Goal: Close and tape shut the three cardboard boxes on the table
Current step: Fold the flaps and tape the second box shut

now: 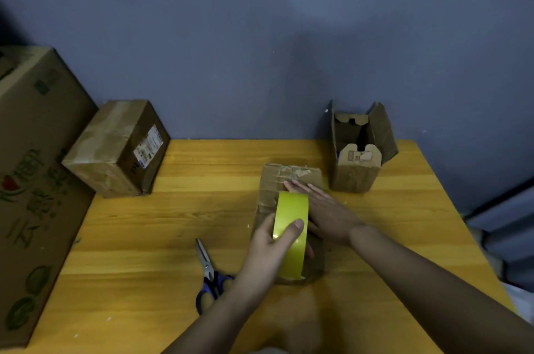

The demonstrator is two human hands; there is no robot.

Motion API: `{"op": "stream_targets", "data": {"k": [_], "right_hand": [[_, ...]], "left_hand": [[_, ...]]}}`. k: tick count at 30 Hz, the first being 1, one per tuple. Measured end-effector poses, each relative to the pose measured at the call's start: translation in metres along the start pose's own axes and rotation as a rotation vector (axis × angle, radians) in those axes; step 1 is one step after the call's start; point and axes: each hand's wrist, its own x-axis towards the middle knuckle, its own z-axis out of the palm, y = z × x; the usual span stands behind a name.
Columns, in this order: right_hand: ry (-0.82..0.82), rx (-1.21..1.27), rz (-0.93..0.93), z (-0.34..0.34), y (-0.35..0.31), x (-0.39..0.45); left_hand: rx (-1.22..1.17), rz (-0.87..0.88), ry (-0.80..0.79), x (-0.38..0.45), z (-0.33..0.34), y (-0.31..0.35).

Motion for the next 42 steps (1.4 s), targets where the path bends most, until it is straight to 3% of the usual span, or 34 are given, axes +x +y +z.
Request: {"op": "stream_targets", "data": {"k": [6,11,19,31,42], "right_hand": [[-0.017,-0.01,0.074,-0.013,0.01,0.041],[0.127,0.154,0.126,-0.017,0.007,0.062],[0.147,0.137,0.163,-0.005,0.007,0.058],[0.062,0.101,0.138,-0.008,0.009,0.06],[0.072,0.097,0.162,-0.014,-0.001,0.055]], "left_hand": [[0.016,0.068,0.036,0.03,-0.009,0.025],[-0.002,0.075,0.071,0.056,-0.015,0.041],[0.051,0.174,0.013,0.048,-0.02,0.024],[0.01,0.024,0.142,0.037,-0.008,0.035],[0.074,-0.071,0.08,0.021,-0.011,0.032]]}}
